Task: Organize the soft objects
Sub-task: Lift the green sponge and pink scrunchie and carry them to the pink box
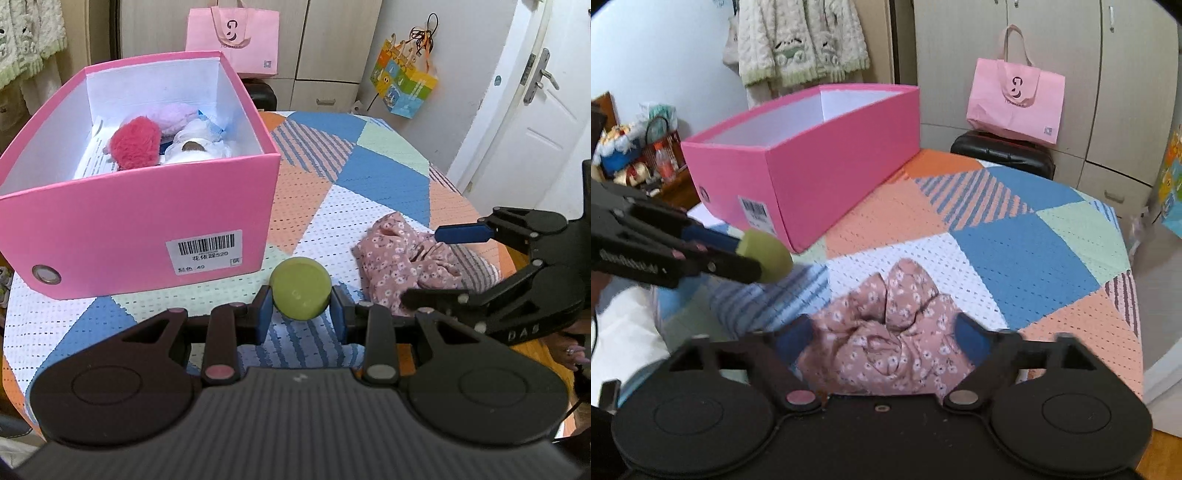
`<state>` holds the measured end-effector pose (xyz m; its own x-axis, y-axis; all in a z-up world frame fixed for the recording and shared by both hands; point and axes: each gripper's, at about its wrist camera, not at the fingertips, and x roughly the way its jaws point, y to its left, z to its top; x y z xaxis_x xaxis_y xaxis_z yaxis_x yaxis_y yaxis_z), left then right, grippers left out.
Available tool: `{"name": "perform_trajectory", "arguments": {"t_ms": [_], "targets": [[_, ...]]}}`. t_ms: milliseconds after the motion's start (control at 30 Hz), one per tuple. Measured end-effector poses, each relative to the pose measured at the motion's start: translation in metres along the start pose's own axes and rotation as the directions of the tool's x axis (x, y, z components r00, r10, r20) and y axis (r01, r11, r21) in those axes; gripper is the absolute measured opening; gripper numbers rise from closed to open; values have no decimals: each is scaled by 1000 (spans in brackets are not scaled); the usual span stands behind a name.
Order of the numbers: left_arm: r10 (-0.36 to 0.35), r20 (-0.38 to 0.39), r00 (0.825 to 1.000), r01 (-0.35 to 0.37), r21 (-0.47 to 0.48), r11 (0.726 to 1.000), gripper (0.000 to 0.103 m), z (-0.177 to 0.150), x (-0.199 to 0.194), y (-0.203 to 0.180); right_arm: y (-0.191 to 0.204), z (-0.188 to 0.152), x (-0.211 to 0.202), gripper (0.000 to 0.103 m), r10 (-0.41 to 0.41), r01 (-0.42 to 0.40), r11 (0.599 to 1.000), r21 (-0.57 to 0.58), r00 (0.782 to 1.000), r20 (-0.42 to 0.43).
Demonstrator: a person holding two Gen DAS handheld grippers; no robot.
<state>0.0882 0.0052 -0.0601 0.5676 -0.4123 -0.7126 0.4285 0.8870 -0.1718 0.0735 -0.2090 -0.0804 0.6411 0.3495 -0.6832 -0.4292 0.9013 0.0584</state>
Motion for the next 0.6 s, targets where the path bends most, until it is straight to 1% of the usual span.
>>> {"name": "perform_trajectory", "arguments": {"t_ms": [100,133,167,200,233,267,300,367,433,533,600], "targets": [[3,-4,1000,-3,-2,1000,32,-1,1,2,-3,-2,11,93,-5,6,1000,25,1000,-26],[2,-6,1000,-2,-3,1000,32,-1,0,3,-5,-3,14,90,0,1,999,45,999,-37],[-1,-8,1000,1,-6,1000,32,-2,-1,3,-7,-3,17,84,12,-9,997,70,999,-44],[-4,-11,1000,4,-9,1000,32,-2,-2,4,-9,-4,19,67,20,-16,996,92,999,-48],[-8,-13,1000,8,-11,1000,32,-2,-4,5,-10,-3,19,45,15,-11,995,99,999,-43],[-11,-15,1000,10,-12,1000,32,-2,-5,7,-9,-1,17,33,14,-10,996,89,999,-44],[-12,-16,1000,11,-15,1000,32,-3,-7,8,-8,1,15,24,22,-18,996,85,999,-44],[-11,-15,1000,11,-17,1000,32,-3,-12,12,-4,5,6,24,34,-34,996,87,999,9],[1,-12,1000,-1,-18,1000,32,-4,-19,15,3,11,-3,24,52,-54,997,63,998,38],[11,-14,1000,-12,-21,1000,32,-6,-28,21,14,21,-11,24,110,-112,993,42,993,48],[7,-20,1000,-7,-19,1000,32,-7,-35,25,23,27,-15,24,156,-158,987,25,987,47]]}}
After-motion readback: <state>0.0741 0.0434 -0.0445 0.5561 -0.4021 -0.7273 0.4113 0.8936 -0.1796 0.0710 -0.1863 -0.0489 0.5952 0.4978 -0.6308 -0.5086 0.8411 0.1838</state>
